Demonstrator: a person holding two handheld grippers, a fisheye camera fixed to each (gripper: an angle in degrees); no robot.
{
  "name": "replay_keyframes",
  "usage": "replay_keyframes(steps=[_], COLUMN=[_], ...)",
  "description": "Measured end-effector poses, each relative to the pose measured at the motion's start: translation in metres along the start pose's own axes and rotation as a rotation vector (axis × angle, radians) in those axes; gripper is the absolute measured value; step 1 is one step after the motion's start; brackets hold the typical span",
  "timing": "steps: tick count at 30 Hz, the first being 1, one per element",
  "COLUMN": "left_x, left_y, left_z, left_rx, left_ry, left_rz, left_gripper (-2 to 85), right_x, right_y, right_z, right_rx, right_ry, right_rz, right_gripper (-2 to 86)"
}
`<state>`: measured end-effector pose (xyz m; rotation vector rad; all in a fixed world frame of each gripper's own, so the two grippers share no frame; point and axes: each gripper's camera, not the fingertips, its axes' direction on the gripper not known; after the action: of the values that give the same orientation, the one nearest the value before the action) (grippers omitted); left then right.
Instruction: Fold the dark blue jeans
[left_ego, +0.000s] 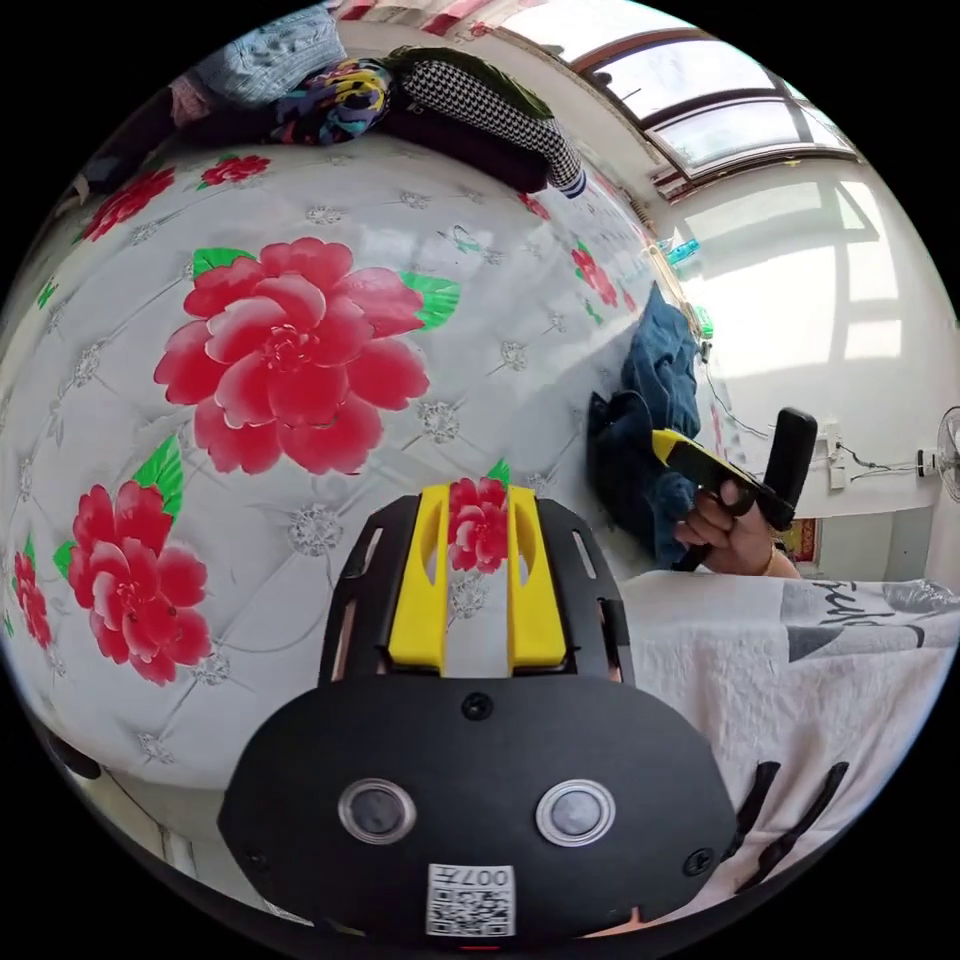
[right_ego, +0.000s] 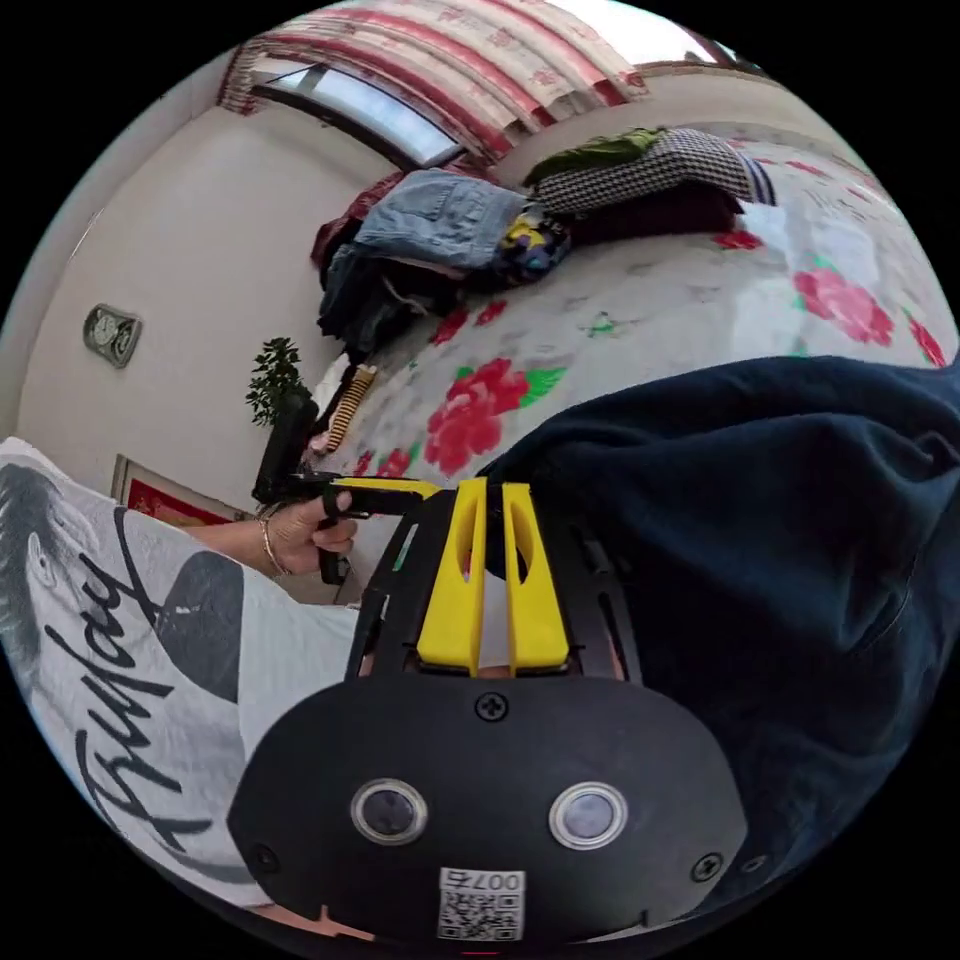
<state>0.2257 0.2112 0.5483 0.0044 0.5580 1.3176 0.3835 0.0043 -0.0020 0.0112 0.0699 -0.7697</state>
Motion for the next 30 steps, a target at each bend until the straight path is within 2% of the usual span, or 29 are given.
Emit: replay_keyframes(steps=[4, 8, 10, 12, 15, 16, 19, 24, 26, 30], left_x=[-0.023, -0.049, -0.055, -0.051, -0.042, -0.036, -0.025, -0.034, -0.048, -0.086], left_y=[0.019, 0.023, 0.016, 0.006, -0.015, -0.022, -0.043, -0.091, -0.115, -0.153], left_z=[-0.045, -0.072, -0.069, -0.056, -0.028, -0.026, -0.025, -0.046, -0.072, -0.187], left_rx=[0.079, 0.111, 0.075, 0.029, -0.077, -0.078, -0.102, -0.088, -0.038, 0.19], left_ry=[0.013, 0.052, 0.101, 0.078, -0.095, -0.137, -0.186, -0.273, -0.346, -0.506], left_rz=[-0.03, -0.043, -0.033, -0.006, -0.035, -0.023, 0.066, 0.132, 0.101, 0.015], left_gripper=[10.2, 11.8, 12.5, 11.9, 6.3, 4.6, 1.5, -0.7, -0.9, -0.9], right_x=[-0.082, -0.066, -0.028, 0.0, 0.027, 0.031, 0.039, 0.027, 0.019, -0.031], right_y=[-0.041, -0.023, 0.011, 0.049, 0.121, 0.147, 0.178, 0.156, 0.132, 0.059], right_z=[0.026, 0.002, -0.032, -0.064, -0.116, -0.13, -0.131, -0.09, -0.068, -0.022], right_rx=[-0.081, -0.058, -0.003, 0.058, 0.135, 0.176, 0.171, 0.063, -0.042, -0.2], right_ry=[0.0, 0.253, 0.385, 0.465, 0.656, 0.672, 0.583, 0.626, 0.588, 0.384], right_rz=[-0.265, -0.195, 0.027, 0.241, 0.6, 0.7, 0.801, 0.724, 0.608, 0.227], right_gripper=[1.1, 2.6, 3.4, 4.1, 5.0, 5.2, 4.5, 1.6, 0.7, 0.0])
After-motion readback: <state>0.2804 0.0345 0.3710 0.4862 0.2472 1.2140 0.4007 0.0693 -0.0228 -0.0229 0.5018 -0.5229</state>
